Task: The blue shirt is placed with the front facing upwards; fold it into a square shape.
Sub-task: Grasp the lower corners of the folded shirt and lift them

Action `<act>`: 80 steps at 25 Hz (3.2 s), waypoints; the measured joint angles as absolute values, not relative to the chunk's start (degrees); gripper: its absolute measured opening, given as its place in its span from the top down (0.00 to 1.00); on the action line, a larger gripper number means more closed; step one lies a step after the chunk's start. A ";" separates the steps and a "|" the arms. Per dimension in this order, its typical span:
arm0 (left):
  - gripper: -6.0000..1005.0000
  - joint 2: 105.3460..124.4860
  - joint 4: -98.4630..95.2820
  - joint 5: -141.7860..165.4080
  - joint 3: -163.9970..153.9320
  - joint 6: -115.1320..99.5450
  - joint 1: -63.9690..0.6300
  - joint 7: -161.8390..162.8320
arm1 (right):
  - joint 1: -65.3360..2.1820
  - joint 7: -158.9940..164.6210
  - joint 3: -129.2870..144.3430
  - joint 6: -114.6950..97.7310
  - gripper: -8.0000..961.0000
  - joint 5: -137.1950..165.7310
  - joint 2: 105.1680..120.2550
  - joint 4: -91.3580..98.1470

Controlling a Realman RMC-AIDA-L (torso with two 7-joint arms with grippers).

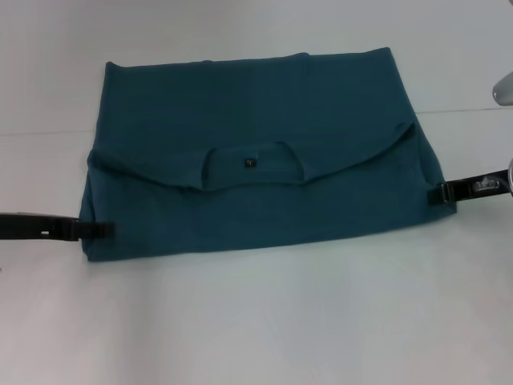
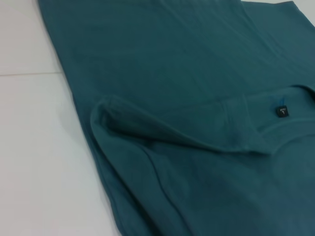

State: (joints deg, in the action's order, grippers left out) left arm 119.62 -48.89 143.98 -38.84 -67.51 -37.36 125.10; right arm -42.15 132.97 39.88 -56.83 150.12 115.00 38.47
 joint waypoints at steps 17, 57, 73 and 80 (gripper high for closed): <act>0.12 119.39 -44.00 148.48 -41.23 -65.29 -39.89 132.54 | -42.28 132.98 39.90 -56.17 0.96 150.11 115.05 38.59; 0.94 119.15 -42.78 149.78 -41.12 -64.53 -39.46 132.51 | -41.74 132.98 40.08 -56.14 0.96 150.37 115.75 38.59; 0.96 118.74 -45.54 149.34 -36.17 -65.63 -39.29 132.13 | -41.60 132.98 40.08 -55.45 0.96 150.38 115.84 38.58; 0.96 119.21 -45.77 149.16 -36.81 -68.22 -39.52 131.54 | -41.53 132.97 40.07 -55.34 0.96 150.38 115.84 38.58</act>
State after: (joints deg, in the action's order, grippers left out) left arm 119.21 -45.77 149.16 -36.81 -68.22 -39.52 131.54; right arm -41.53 132.98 40.08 -55.34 150.38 115.84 38.58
